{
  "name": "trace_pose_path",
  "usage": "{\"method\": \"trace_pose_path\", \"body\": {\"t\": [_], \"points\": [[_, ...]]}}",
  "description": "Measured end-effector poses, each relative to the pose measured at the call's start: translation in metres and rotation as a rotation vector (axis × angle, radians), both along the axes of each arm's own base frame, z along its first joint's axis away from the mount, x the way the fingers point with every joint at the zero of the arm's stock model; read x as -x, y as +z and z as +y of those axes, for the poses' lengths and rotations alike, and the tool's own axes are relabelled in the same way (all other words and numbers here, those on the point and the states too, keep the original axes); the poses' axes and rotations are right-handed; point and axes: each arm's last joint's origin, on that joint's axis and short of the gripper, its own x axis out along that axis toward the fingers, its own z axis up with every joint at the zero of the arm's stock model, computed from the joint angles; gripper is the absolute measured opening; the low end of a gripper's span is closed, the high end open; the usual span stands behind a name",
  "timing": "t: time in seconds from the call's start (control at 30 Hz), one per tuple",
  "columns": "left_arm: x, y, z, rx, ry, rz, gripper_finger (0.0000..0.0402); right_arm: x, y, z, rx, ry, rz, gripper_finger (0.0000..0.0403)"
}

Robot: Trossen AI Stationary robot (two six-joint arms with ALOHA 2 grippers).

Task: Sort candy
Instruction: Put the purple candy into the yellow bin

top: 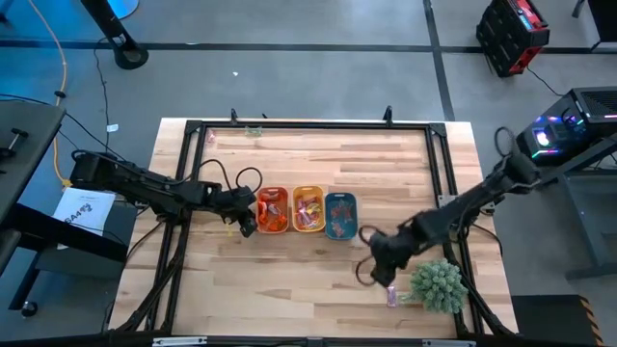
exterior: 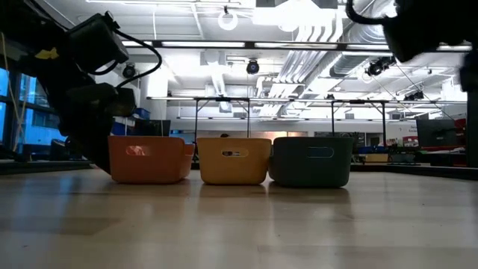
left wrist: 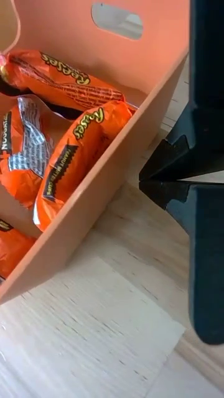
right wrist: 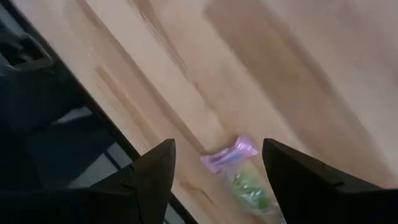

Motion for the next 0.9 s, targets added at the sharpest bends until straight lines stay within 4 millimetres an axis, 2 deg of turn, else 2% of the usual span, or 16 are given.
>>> {"method": "trace_pose_path", "body": {"t": [0.2, 0.33, 0.73, 0.83, 0.9], "points": [[0.000, 0.000, 0.000, 0.006, 0.007, -0.001, 0.0000, -0.008, -0.035, 0.036, -0.041, 0.058, 0.159, 0.0236], [0.000, 0.000, 0.000, 0.015, 0.021, 0.000, 0.0000, -0.013, -0.052, 0.049, -0.022, 0.051, 0.242, 0.0236], [0.000, 0.000, -0.001, 0.046, 0.002, 0.001, 0.0000, -0.019, -0.085, 0.057, 0.027, -0.045, 0.400, 0.0232], [0.000, 0.000, -0.001, 0.046, 0.002, 0.001, 0.0000, -0.018, -0.089, 0.056, 0.047, -0.059, 0.426, 0.0214], [0.000, 0.000, -0.001, 0.046, 0.002, 0.002, 0.0000, -0.016, -0.091, 0.055, 0.067, -0.063, 0.445, 0.0186]]}}
